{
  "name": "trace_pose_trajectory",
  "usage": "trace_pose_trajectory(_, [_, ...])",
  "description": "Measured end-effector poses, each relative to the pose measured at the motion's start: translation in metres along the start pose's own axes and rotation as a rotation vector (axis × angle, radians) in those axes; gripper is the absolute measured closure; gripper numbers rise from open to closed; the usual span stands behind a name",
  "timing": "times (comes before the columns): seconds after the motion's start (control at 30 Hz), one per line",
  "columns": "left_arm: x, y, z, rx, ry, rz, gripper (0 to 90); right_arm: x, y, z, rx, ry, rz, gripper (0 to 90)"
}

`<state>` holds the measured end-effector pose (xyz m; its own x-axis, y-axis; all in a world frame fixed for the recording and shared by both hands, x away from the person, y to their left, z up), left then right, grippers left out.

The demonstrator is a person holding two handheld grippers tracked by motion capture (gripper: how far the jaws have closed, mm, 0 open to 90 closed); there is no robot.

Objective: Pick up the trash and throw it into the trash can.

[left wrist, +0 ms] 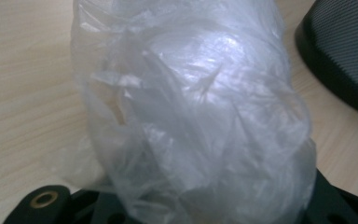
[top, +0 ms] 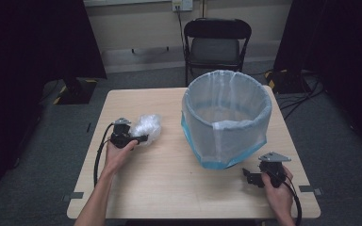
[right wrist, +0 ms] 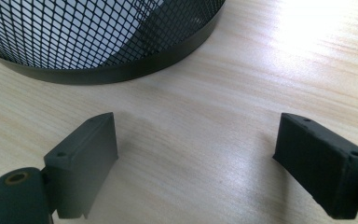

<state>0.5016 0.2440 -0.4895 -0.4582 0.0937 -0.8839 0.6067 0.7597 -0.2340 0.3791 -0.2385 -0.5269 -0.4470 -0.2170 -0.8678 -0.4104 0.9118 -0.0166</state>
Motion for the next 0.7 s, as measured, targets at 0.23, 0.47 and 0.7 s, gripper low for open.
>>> trace_pose_trajectory(0.23, [-0.013, -0.010, -0.015, 0.020, -0.065, 0.010, 62.1, 0.000, 0.000, 0.000, 0.000, 0.000, 0.000, 12.2])
trace_pose_trajectory(0.47, [-0.028, -0.021, -0.026, 0.058, -0.098, 0.036, 62.0, 0.000, 0.000, 0.000, 0.000, 0.000, 0.000, 12.1])
trace_pose_trajectory(0.7, [-0.049, -0.038, -0.037, 0.080, -0.162, 0.073, 62.1, 0.000, 0.000, 0.000, 0.000, 0.000, -0.001, 12.1])
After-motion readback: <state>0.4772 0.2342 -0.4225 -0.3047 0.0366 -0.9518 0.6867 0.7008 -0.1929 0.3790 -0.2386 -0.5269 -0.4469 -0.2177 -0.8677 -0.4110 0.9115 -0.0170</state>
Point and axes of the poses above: each handheld gripper's, and its own axes: z roughly forward along the jaws, x roughly out of its underside, y roughly to its left, the point moved 4 cm from there along z, roughly forward along the jaws, and after that the axes turned 13 degrees about -y, right-handed, at the moved point
